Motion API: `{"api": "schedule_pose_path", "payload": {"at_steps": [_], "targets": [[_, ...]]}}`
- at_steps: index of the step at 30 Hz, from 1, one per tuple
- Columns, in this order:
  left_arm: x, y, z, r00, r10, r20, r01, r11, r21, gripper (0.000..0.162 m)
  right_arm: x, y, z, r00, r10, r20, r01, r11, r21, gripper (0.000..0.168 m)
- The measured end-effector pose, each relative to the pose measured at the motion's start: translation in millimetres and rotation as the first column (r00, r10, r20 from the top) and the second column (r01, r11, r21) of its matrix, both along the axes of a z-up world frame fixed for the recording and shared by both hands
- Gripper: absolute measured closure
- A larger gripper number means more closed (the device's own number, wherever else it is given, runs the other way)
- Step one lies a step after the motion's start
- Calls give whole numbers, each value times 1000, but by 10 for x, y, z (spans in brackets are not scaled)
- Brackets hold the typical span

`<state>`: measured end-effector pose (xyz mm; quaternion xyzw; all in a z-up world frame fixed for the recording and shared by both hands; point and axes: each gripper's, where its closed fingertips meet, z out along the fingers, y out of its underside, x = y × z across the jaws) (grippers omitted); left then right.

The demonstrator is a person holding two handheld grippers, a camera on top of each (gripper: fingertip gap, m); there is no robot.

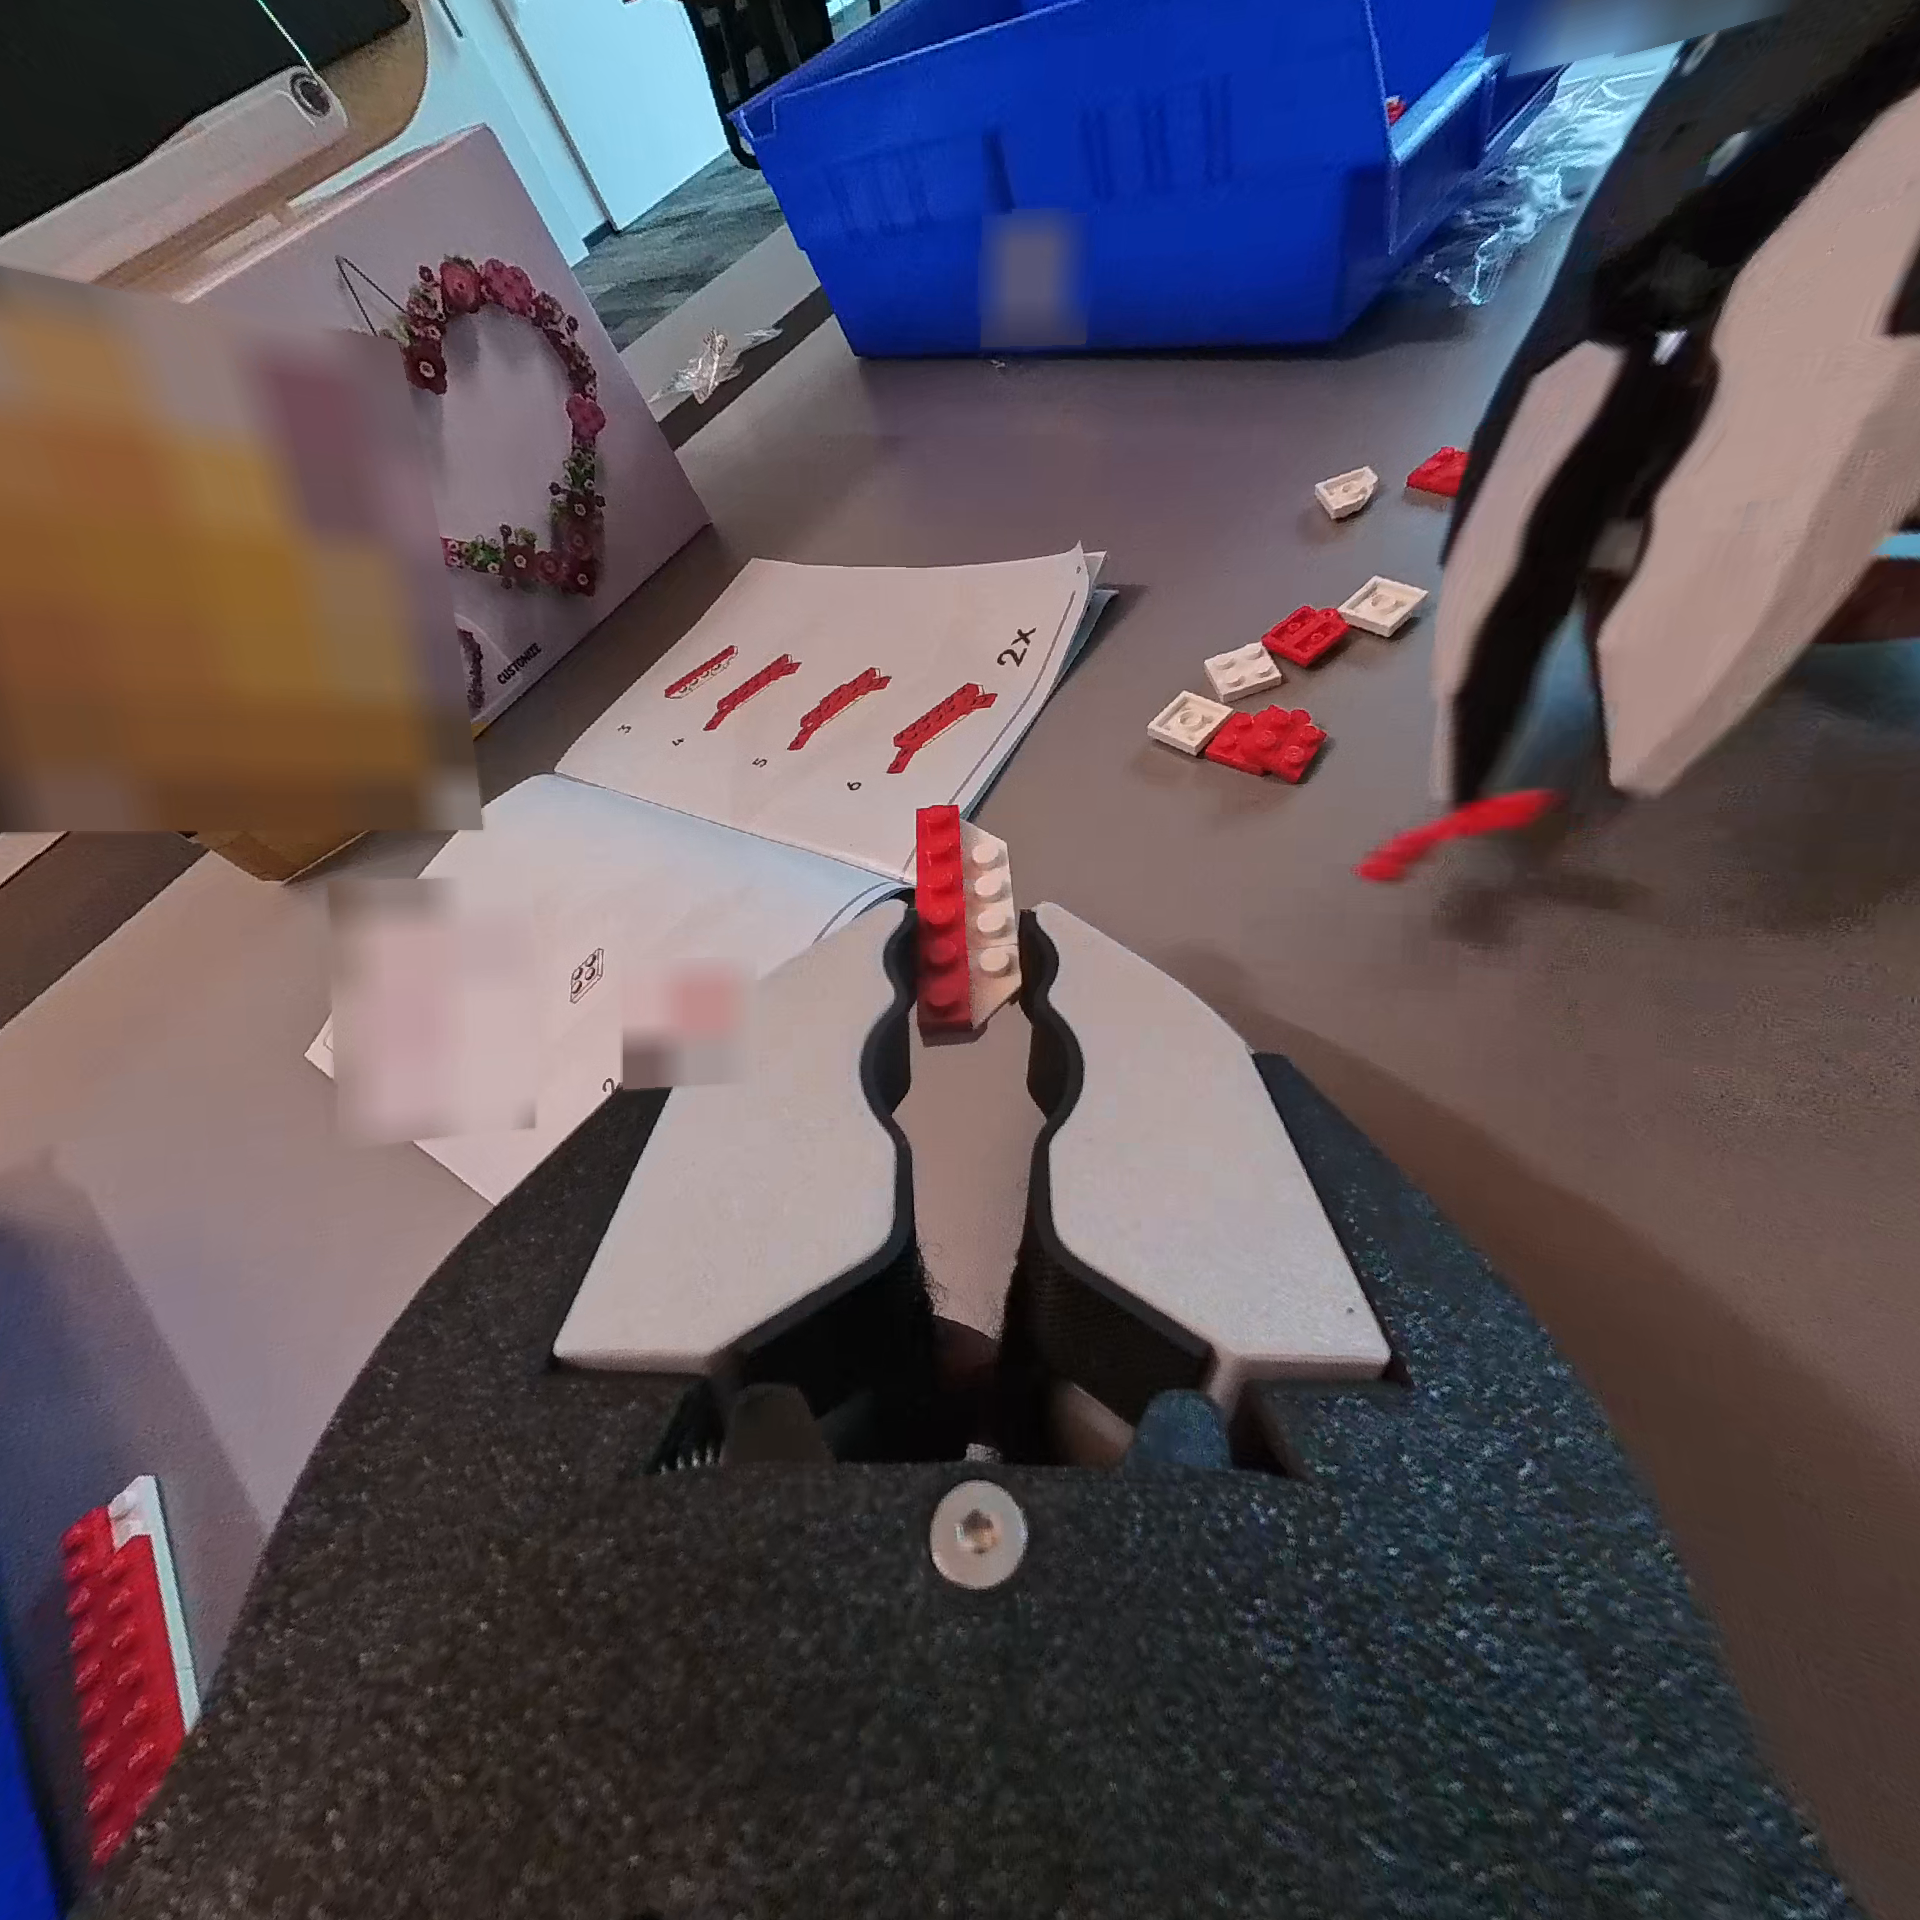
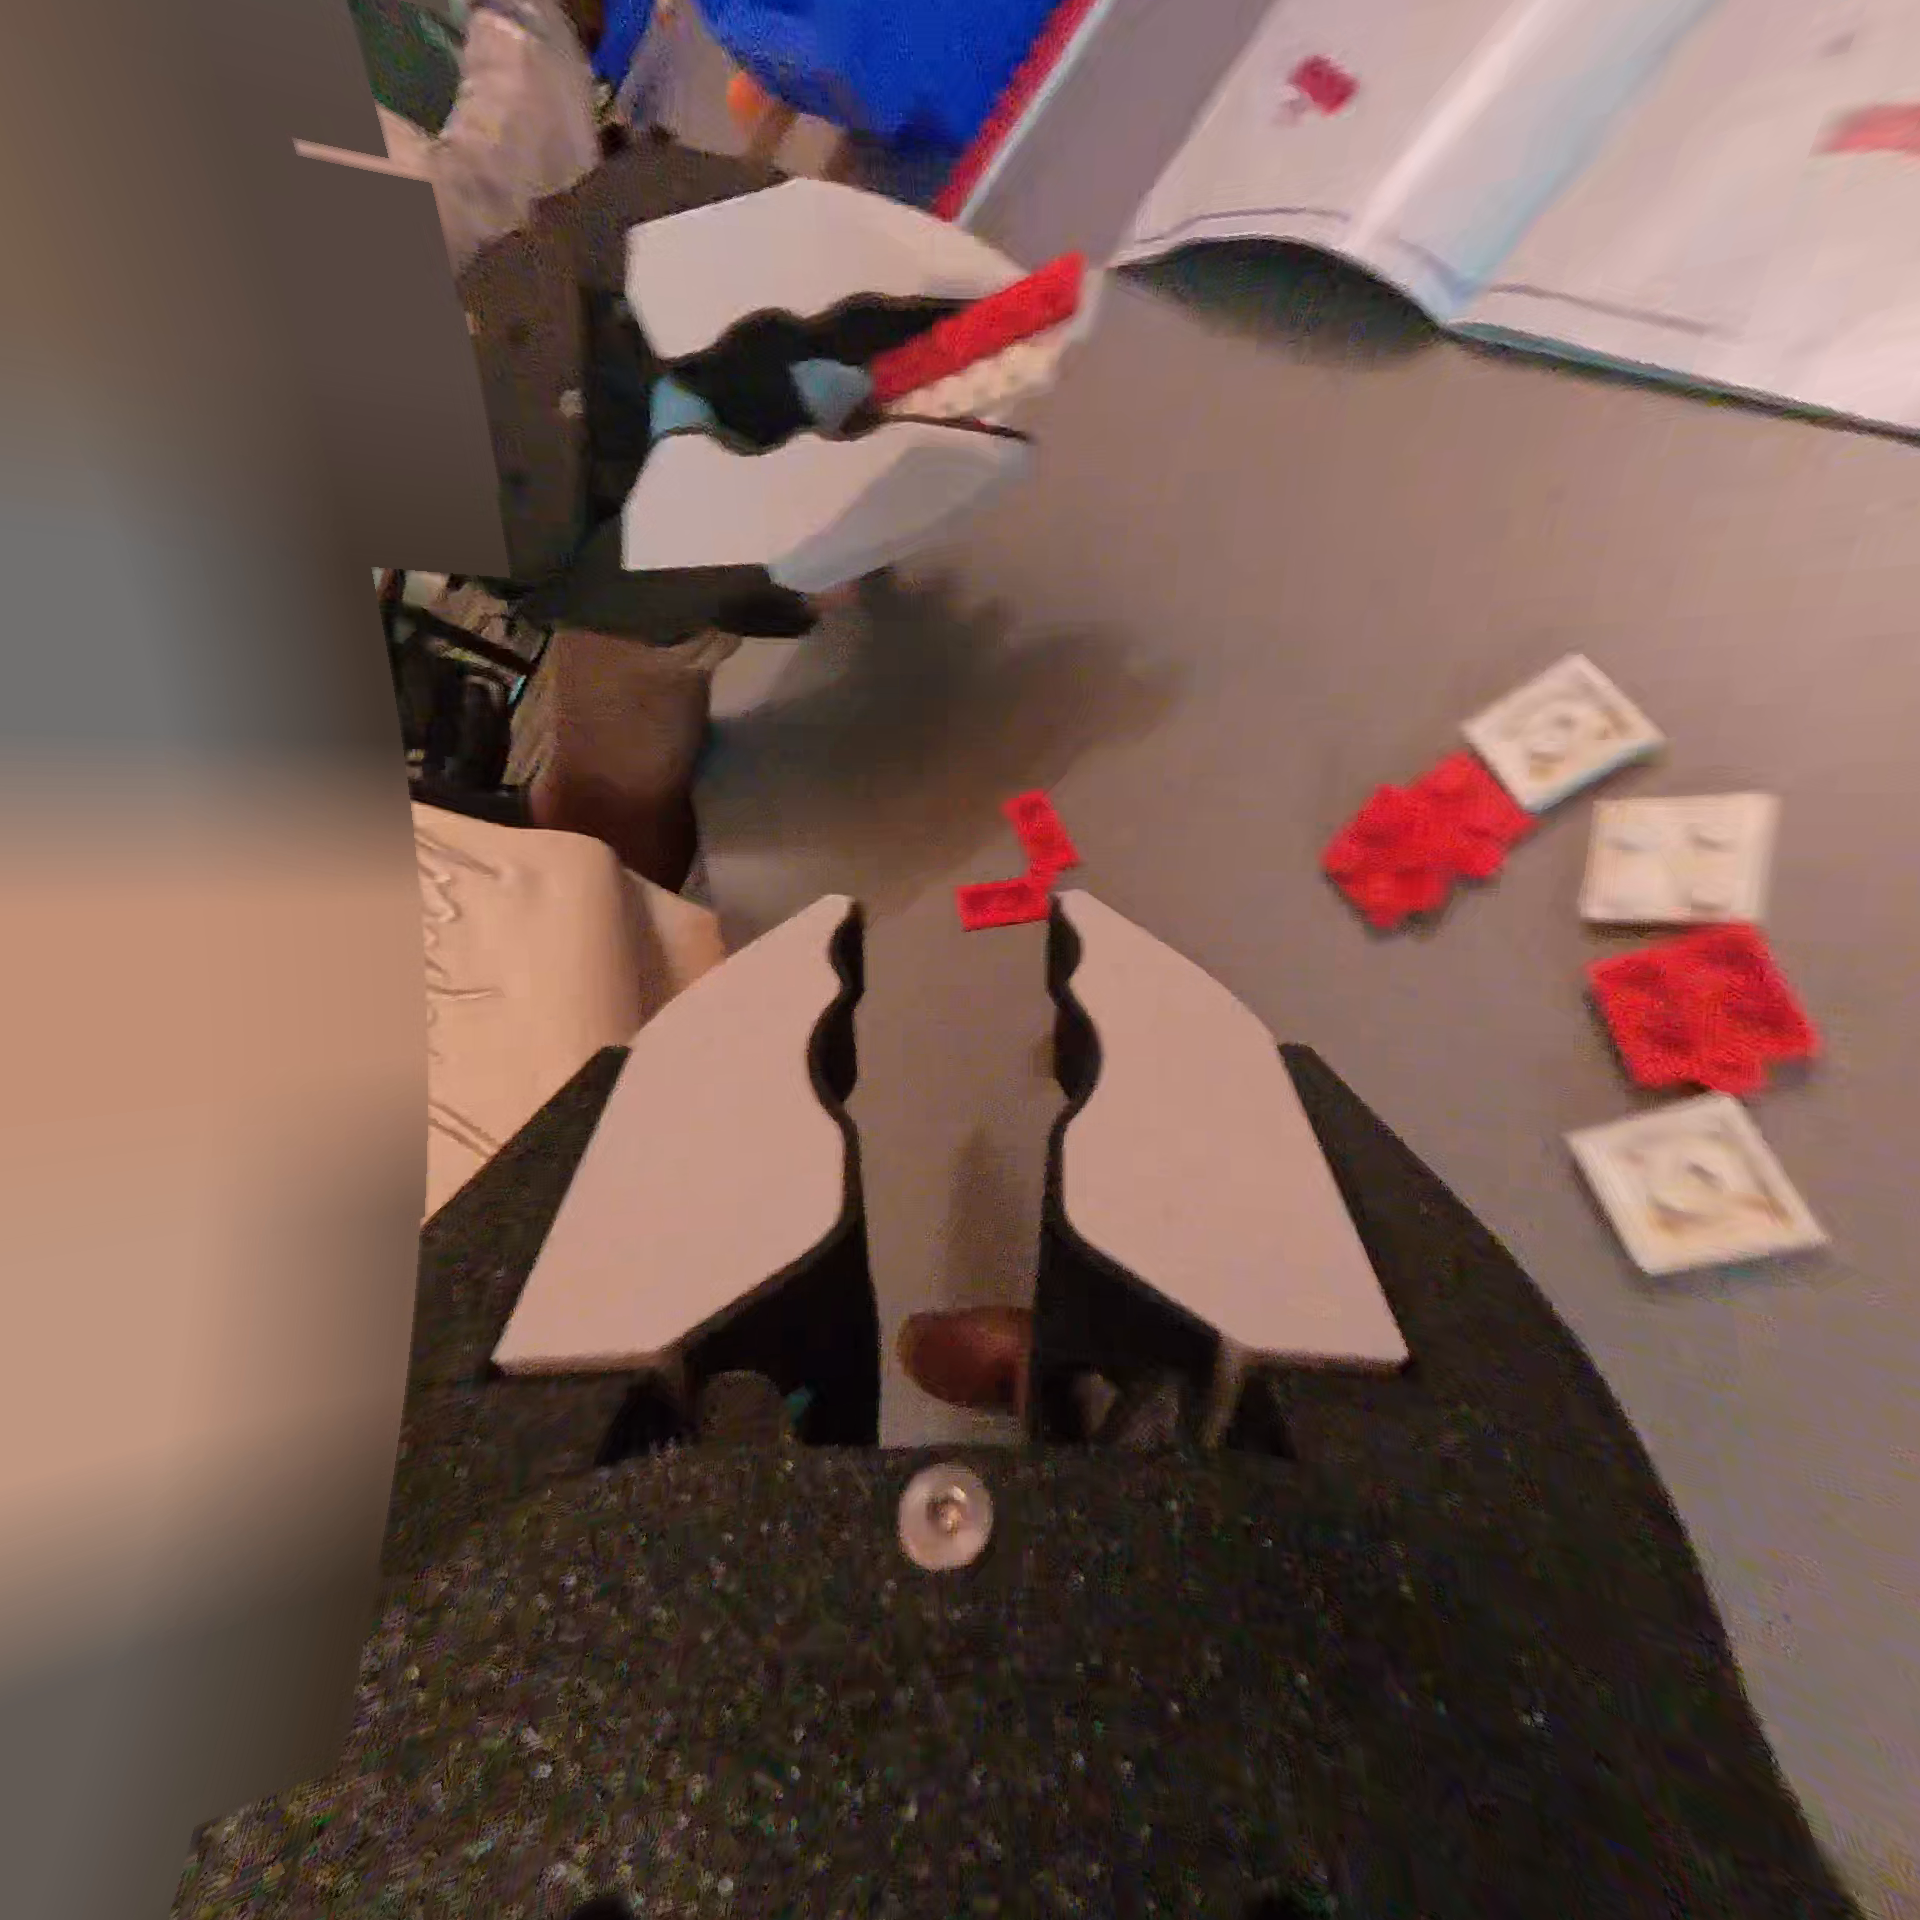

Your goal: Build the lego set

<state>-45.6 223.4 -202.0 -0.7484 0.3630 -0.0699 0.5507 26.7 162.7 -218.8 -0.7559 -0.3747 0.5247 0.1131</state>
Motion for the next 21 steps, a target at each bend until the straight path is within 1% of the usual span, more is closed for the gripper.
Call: {"api": "schedule_pose_path", "payload": {"at_steps": [2, 3, 4, 6, 7, 9, 10, 12, 15, 18, 19, 21], "targets": [[-4, 4, 0, 1000, 2, -1, -2, 1000, 2, 144, 149, 187, -89, 993, -82, 79, 79, 996, 51, 107], [-6, 6, -7, 1000, 2, -2, -2, 1000, -2, 144, 185, 242, -36, 992, -109, 69, 103, 991, 88, 100], [-5, 6, -12, 1000, 2, -2, -2, 1000, -5, 144, 200, 262, 59, 992, -118, 36, 113, 987, 116, 101], [5, 3, -10, 1000, -3, -3, 3, 1000, -3, 144, 240, 262, 210, 995, -98, -6, 97, 978, 185, 117], [8, 1, -8, 1000, -4, -6, 4, 1000, -1, 144, 275, 277, 220, 996, -87, 11, 82, 968, 239, 123], [10, 1, -11, 1000, -5, -12, 5, 1000, 2, 144, 383, 391, 138, 986, -124, 111, 75, 927, 368, 133], [10, 0, -14, 1000, -5, -14, 5, 1000, 2, 144, 437, 424, 84, 978, -127, 164, 46, 903, 426, 134], [12, -1, -12, 1000, -7, -15, 7, 1000, 3, 144, 504, 473, 1, 964, -117, 239, -30, 844, 536, 143], [27, -8, -7, 1000, -13, -17, 14, 1000, 8, 144, 541, 608, -41, 947, -104, 304, -139, 720, 680, 153], [38, -13, -14, 999, -19, -26, 19, 1000, 11, 144, 497, 671, -85, 930, -4, 369, -280, 642, 714, 152], [41, -12, -16, 999, -20, -28, 20, 1000, 11, 144, 492, 701, -106, 920, 23, 390, -318, 626, 712, 152], [51, -17, -18, 999, -26, -29, 26, 1000, 11, 144, 469, 735, -154, 901, 72, 429, -376, 625, 684, 152]]}}
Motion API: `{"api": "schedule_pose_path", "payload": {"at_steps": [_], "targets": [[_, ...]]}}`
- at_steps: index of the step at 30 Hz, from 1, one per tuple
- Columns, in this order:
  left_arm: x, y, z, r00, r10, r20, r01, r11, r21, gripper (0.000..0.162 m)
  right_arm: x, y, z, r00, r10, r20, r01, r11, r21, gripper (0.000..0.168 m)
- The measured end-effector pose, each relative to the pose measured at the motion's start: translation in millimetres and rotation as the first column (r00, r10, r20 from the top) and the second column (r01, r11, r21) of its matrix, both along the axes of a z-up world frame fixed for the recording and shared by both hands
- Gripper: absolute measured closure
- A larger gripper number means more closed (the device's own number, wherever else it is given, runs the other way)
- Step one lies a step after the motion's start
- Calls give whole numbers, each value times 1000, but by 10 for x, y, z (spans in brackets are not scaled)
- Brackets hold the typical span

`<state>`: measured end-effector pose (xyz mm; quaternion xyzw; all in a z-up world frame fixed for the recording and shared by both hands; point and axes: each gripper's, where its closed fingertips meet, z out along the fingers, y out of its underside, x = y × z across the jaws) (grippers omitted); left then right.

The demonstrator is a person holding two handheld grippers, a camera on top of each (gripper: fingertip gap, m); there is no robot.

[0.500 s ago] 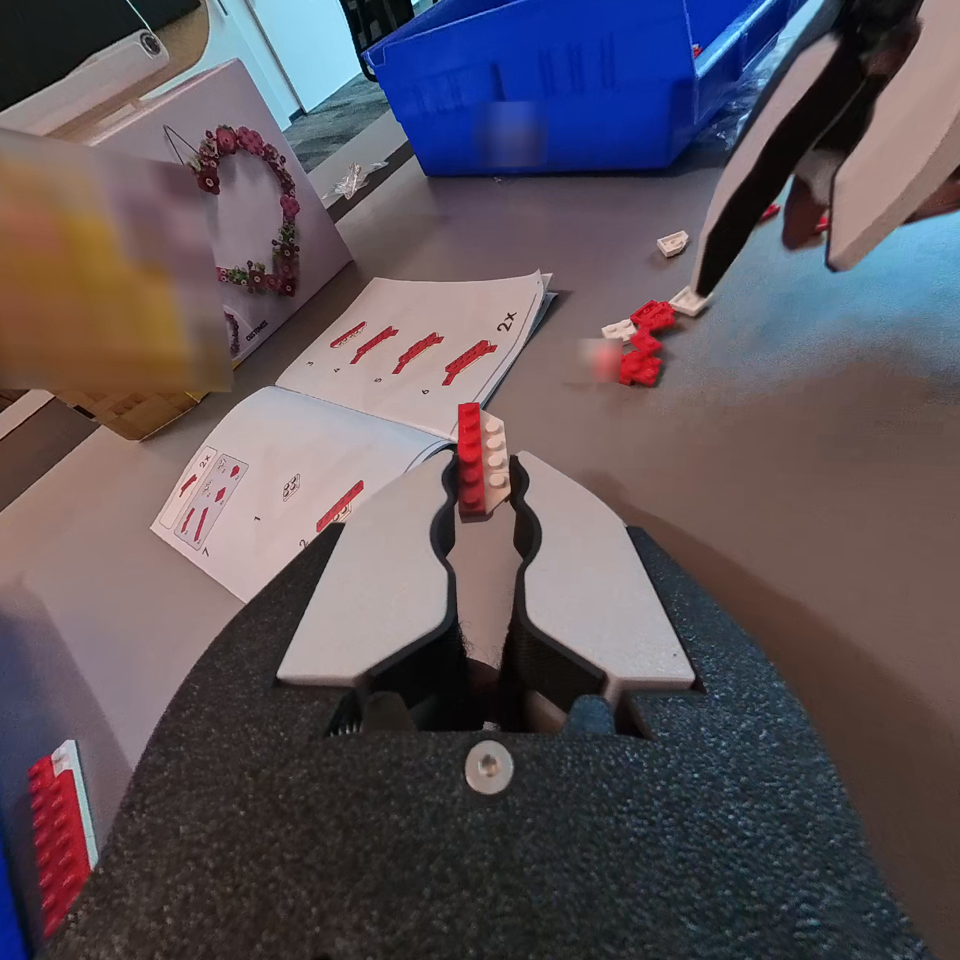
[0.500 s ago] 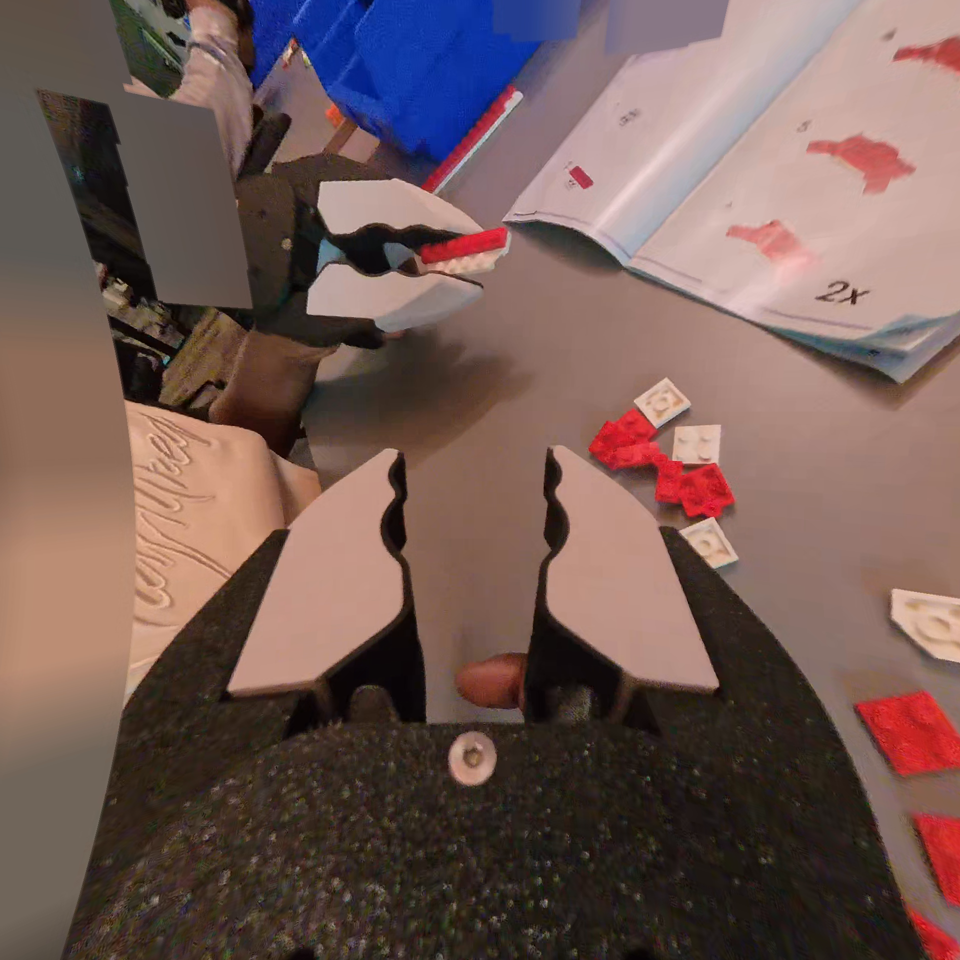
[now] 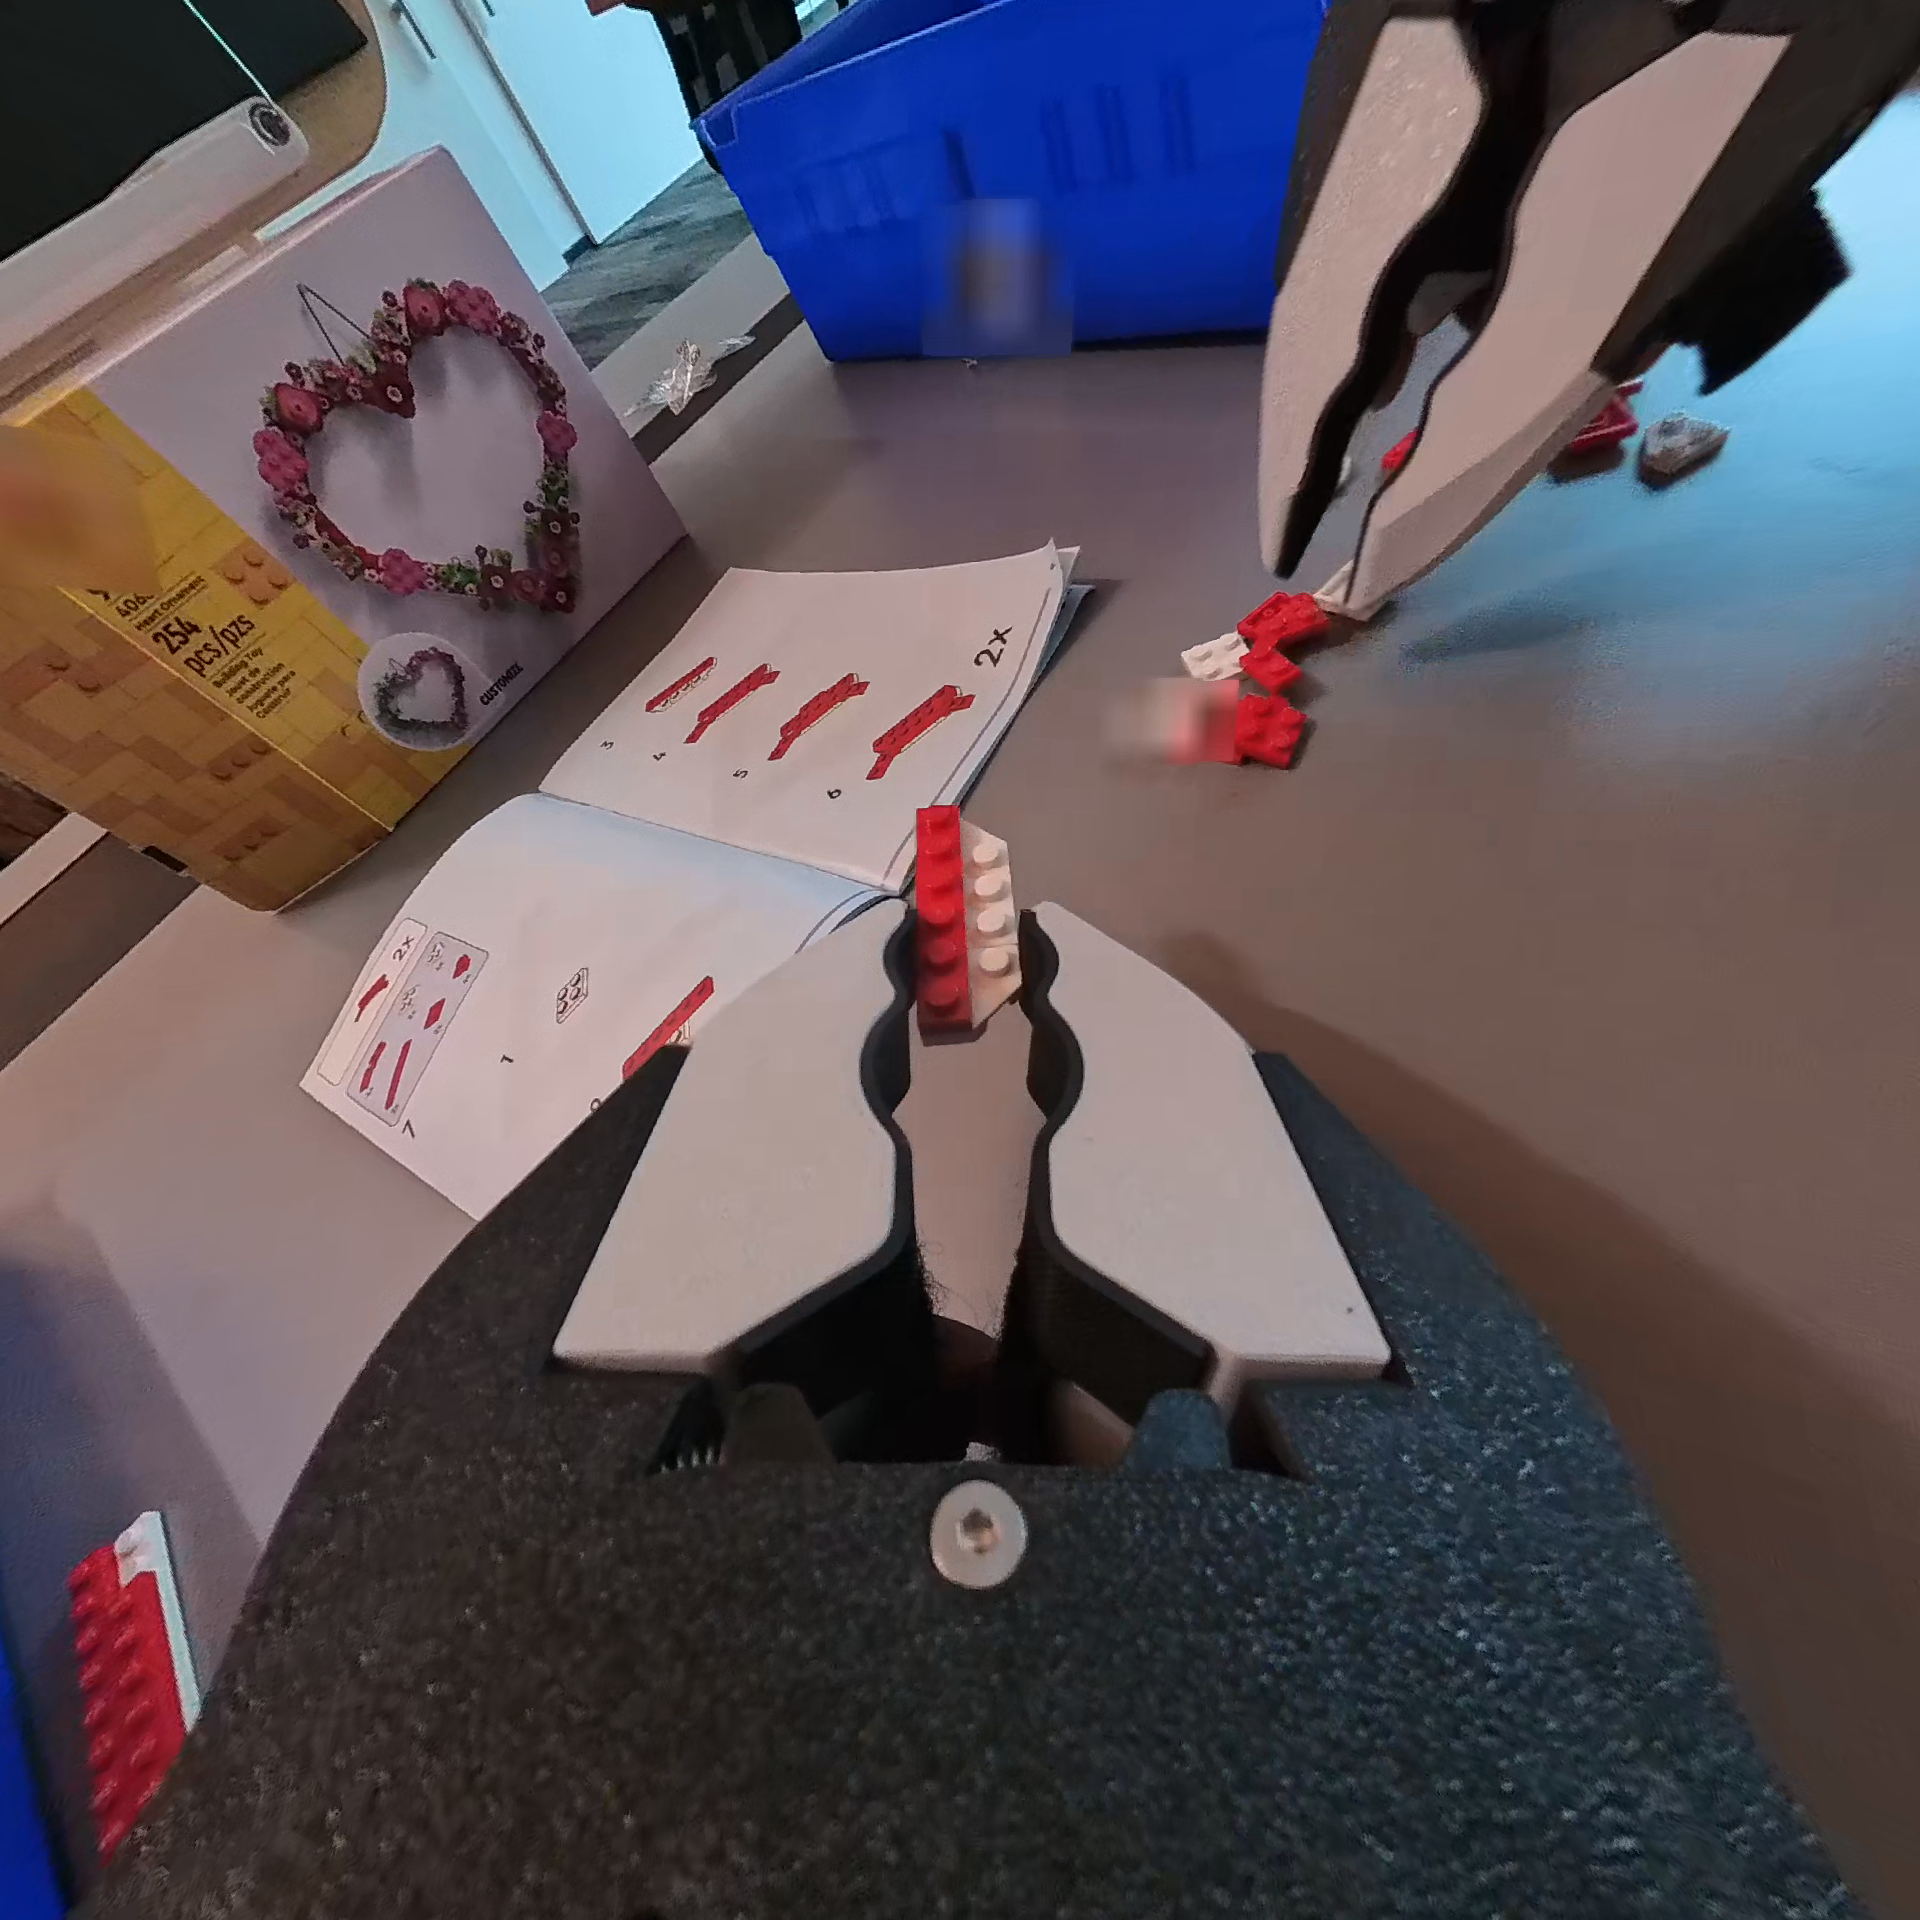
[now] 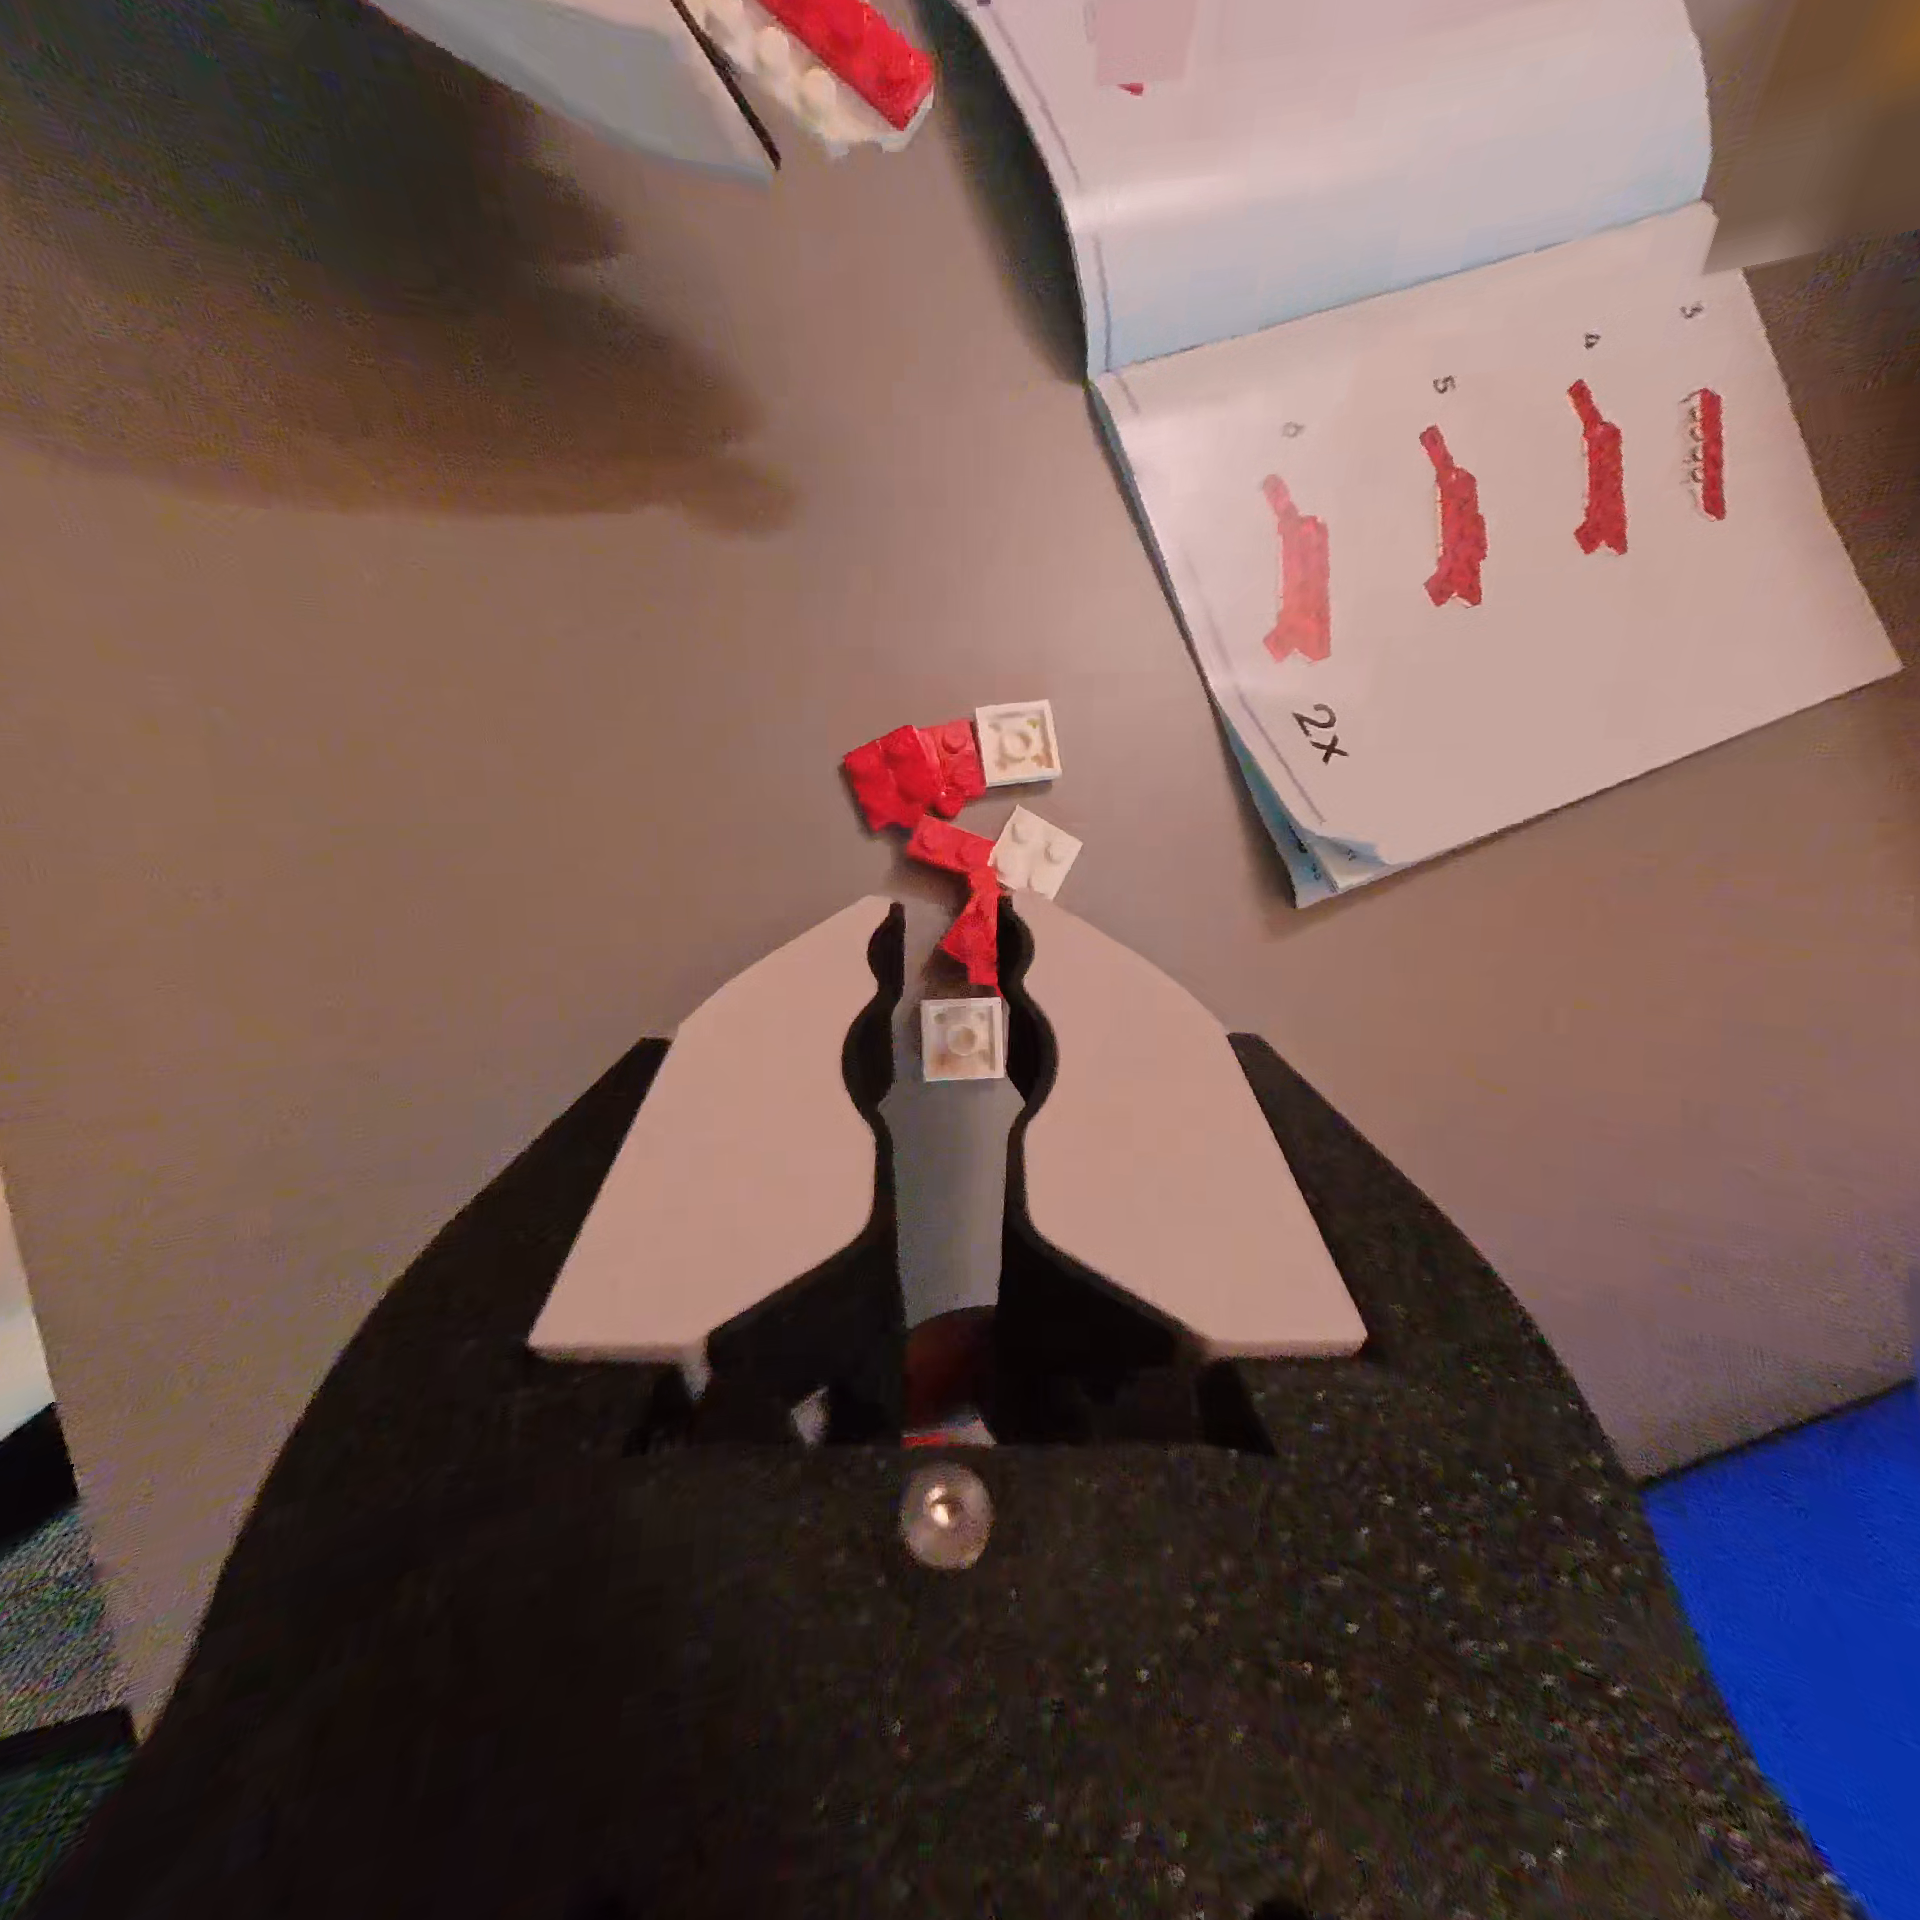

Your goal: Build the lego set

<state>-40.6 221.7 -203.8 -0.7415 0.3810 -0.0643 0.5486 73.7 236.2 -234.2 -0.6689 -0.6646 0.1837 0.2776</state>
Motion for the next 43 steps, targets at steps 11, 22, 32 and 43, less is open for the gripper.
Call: {"api": "schedule_pose_path", "payload": {"at_steps": [11, 22, 32, 43], "targets": [[106, -86, -34, 995, -82, 53, 86, 994, -63, 144, -93, 17, -102, 964, 255, 70, -259, 964, 59, 153], [210, -171, -98, 986, -167, 22, 168, 982, -88, 144, -130, 27, -172, 919, 379, 110, -389, 917, 92, 158], [228, -181, 212, 933, -143, 330, 181, 980, -87, 144, -634, -340, 657, 955, 266, -134, -253, 962, 105, 159], [302, -100, 442, 840, 32, 541, -10, 999, -44, 145, -741, -284, 901, 938, 281, 203, -311, 940, 138, 159]]}}
